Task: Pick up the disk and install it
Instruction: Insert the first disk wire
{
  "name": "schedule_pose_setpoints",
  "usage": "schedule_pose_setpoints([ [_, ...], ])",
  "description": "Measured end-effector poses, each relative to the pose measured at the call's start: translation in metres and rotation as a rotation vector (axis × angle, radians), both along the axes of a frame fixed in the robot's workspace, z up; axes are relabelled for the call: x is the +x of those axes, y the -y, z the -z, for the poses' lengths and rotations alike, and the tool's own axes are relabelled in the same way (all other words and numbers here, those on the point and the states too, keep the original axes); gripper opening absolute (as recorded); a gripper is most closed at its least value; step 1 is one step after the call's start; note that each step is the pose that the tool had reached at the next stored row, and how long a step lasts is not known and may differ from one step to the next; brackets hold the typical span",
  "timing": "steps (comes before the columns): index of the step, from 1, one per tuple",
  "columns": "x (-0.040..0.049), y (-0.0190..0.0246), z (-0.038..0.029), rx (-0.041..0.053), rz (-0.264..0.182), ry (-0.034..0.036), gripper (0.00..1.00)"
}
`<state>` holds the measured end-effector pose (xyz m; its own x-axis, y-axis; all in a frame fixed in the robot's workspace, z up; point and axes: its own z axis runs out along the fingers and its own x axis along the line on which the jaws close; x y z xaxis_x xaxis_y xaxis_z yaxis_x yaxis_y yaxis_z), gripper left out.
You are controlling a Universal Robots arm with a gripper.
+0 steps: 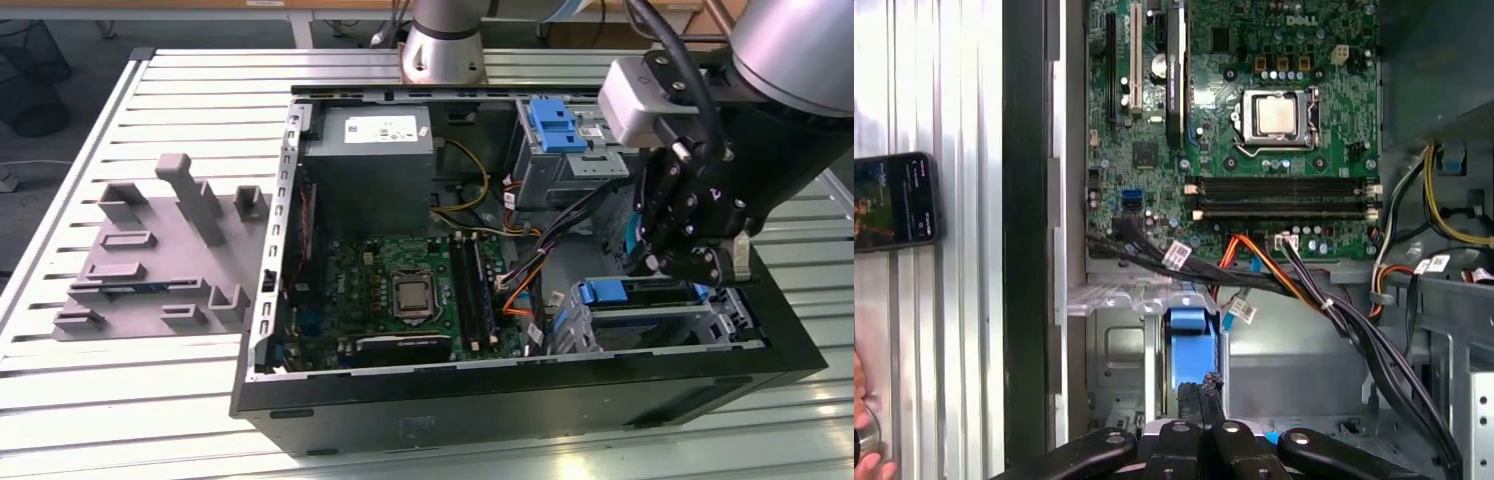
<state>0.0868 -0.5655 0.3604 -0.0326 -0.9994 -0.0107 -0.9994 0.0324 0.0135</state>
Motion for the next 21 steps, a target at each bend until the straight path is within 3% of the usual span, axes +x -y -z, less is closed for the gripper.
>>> schedule_pose_setpoints([
  [8, 0.0226, -0.0085, 0.0001, 0.0001, 0.000, 0.0000, 0.11],
  [11, 0.0242, -0.0110, 0.0002, 0.0003, 0.000, 0.0015, 0.11],
  [15, 0.0249, -0.0128, 0.0000, 0.0002, 0.000, 0.0106, 0.11],
  [21, 0.0332, -0.0195, 0.0000, 0.0002, 0.000, 0.0113, 0.11],
])
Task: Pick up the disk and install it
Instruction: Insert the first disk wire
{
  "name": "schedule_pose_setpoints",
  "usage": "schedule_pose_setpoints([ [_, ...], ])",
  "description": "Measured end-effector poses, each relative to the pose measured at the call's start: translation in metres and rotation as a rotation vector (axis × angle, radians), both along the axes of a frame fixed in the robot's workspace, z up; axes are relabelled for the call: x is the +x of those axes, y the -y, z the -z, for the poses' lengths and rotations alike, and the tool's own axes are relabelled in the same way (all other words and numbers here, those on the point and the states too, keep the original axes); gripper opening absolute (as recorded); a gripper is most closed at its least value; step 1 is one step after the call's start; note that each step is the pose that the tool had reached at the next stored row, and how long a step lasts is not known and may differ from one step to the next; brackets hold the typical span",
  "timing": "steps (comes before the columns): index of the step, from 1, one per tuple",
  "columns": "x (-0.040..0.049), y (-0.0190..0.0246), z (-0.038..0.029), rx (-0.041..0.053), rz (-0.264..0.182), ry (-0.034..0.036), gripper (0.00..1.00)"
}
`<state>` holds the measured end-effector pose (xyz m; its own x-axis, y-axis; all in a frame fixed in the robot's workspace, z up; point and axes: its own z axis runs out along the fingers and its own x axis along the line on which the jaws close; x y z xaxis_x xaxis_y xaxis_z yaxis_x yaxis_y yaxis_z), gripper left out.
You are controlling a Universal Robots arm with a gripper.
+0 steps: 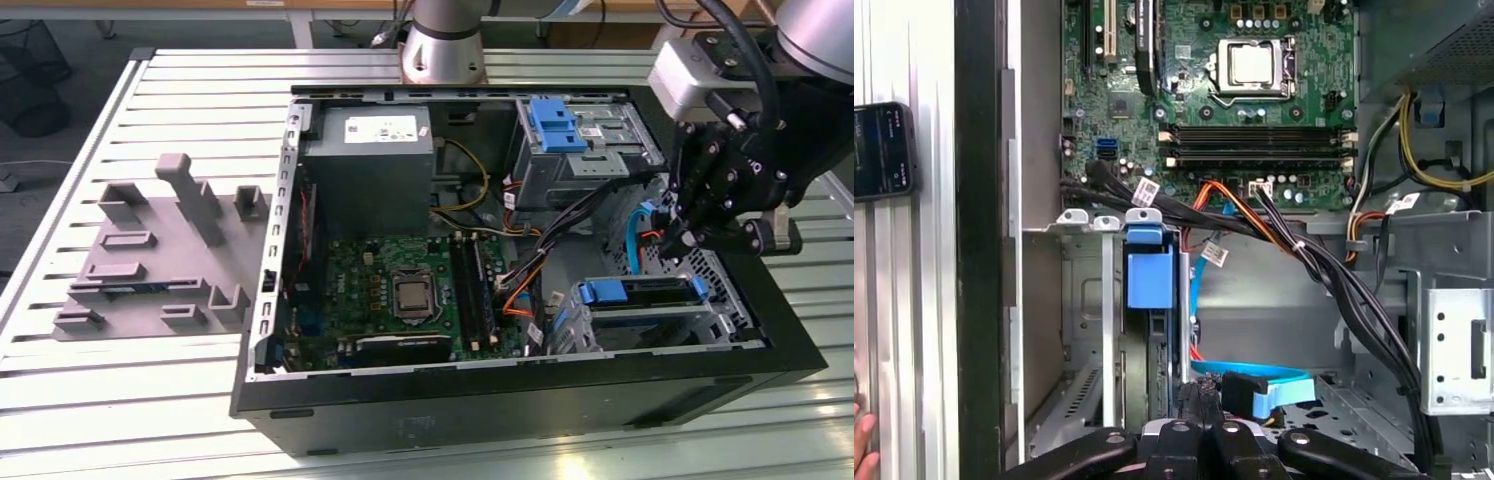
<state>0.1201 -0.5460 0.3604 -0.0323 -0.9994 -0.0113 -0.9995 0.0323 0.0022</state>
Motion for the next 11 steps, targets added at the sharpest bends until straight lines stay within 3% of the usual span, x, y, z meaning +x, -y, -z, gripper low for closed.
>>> schedule_pose_setpoints([
  [7, 0.0034, -0.0023, 0.0006, -0.0001, 0.000, 0.0000, 0.11],
  [8, 0.0034, -0.0023, 0.0007, -0.0002, 0.000, 0.0000, 0.17],
  [10, 0.0034, -0.0024, 0.0017, 0.0000, 0.000, 0.0002, 0.17],
  [11, 0.0035, -0.0024, 0.0023, 0.0000, 0.000, 0.0002, 0.24],
])
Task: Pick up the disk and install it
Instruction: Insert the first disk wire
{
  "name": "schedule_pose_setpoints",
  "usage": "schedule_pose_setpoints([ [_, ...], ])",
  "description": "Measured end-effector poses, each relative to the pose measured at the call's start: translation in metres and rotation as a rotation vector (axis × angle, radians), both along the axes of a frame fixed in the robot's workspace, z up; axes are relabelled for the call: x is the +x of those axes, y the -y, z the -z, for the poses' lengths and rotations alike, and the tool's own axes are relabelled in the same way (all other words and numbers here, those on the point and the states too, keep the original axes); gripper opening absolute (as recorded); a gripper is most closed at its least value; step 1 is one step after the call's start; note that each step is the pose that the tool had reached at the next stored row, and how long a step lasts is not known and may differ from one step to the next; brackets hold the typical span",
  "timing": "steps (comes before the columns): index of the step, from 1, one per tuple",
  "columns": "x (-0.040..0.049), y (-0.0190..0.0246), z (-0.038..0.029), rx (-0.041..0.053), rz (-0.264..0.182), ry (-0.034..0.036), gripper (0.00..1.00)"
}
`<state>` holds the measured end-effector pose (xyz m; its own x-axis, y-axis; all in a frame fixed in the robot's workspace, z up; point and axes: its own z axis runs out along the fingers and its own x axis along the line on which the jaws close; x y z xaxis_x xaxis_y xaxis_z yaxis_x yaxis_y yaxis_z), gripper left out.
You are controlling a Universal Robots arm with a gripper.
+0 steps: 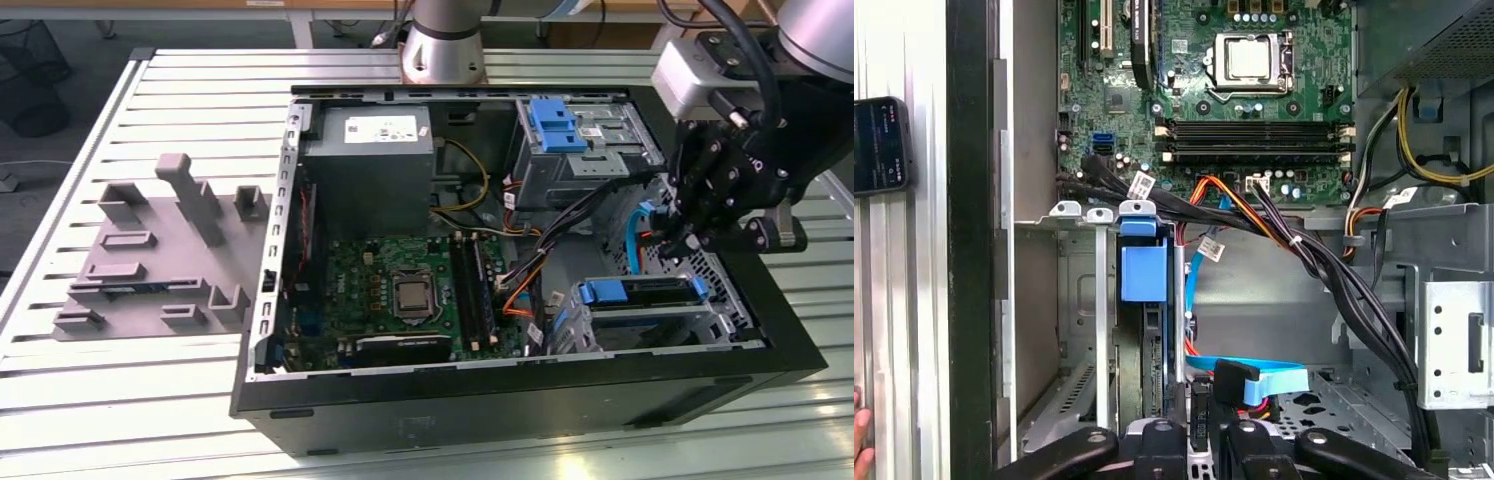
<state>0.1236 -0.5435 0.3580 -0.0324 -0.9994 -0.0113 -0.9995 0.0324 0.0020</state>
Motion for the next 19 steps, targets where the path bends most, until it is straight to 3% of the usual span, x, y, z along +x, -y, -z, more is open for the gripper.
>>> schedule_pose_setpoints([
  [3, 0.0006, -0.0004, 0.0021, -0.0001, 0.000, 0.0000, 0.25],
  [4, 0.0007, -0.0004, 0.0027, -0.0001, 0.000, 0.0000, 0.31],
  [12, 0.0017, -0.0007, 0.0037, -0.0003, 0.000, 0.0014, 0.31],
  [13, 0.0017, -0.0007, 0.0039, -0.0003, 0.000, 0.0049, 0.31],
  [15, 0.0014, -0.0008, 0.0041, -0.0006, 0.000, 0.0191, 0.31],
  [18, -0.0018, -0.0008, 0.0051, -0.0005, 0.000, 0.0525, 0.31],
  [19, -0.0037, -0.0008, 0.0055, -0.0005, 0.000, 0.0603, 0.31],
])
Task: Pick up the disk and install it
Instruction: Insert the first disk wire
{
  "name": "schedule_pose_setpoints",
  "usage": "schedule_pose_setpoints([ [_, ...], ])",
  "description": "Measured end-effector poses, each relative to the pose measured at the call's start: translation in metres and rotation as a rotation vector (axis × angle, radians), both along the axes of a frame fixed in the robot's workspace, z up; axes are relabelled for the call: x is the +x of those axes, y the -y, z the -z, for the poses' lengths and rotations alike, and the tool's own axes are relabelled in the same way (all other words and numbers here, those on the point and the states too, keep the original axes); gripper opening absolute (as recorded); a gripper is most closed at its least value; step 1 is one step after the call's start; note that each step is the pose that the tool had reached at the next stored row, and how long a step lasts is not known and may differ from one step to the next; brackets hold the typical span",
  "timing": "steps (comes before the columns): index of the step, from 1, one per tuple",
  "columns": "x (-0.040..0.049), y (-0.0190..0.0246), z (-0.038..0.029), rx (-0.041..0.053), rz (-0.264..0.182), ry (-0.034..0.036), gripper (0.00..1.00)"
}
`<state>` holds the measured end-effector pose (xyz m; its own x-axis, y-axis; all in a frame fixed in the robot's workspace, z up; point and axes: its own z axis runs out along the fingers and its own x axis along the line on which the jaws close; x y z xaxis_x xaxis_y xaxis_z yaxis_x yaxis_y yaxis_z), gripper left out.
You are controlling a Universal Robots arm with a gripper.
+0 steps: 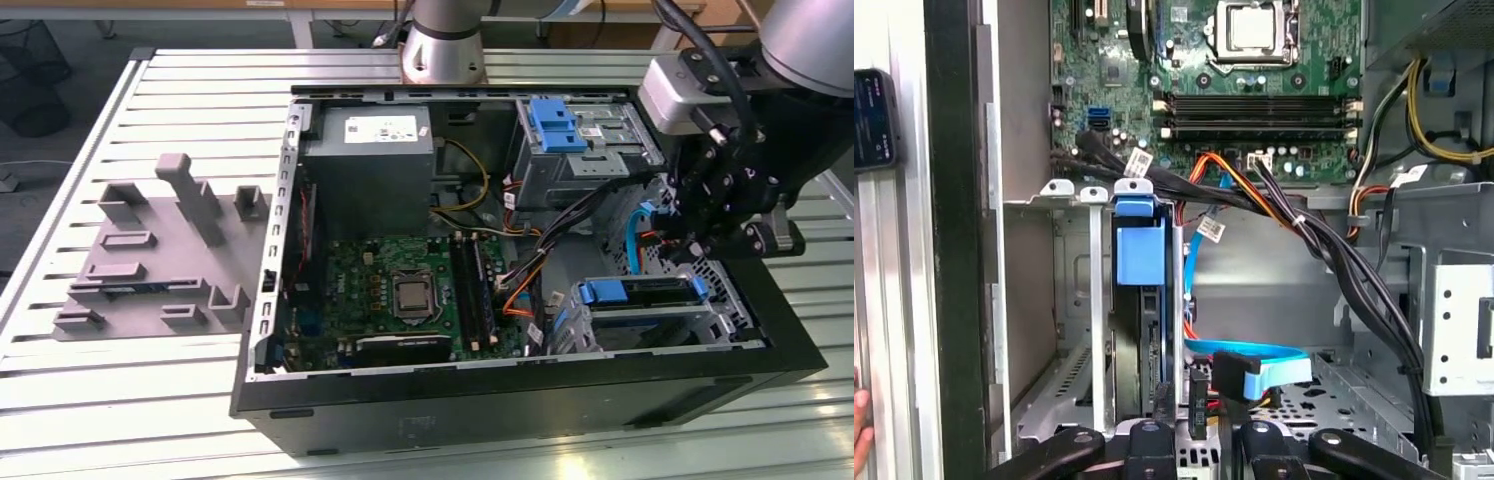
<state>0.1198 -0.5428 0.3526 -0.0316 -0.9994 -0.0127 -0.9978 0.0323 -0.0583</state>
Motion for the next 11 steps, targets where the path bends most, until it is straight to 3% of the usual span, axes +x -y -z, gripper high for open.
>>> schedule_pose_setpoints([
  [3, -0.0042, -0.0002, 0.0010, -0.0001, 0.001, 0.0096, 0.31],
  [9, -0.0041, -0.0007, 0.0013, -0.0003, 0.002, 0.0104, 0.30],
  [10, -0.0041, -0.0007, 0.0012, -0.0003, 0.002, 0.0104, 0.24],
  [11, -0.0041, -0.0007, 0.0013, -0.0003, 0.002, 0.0104, 0.24],
])
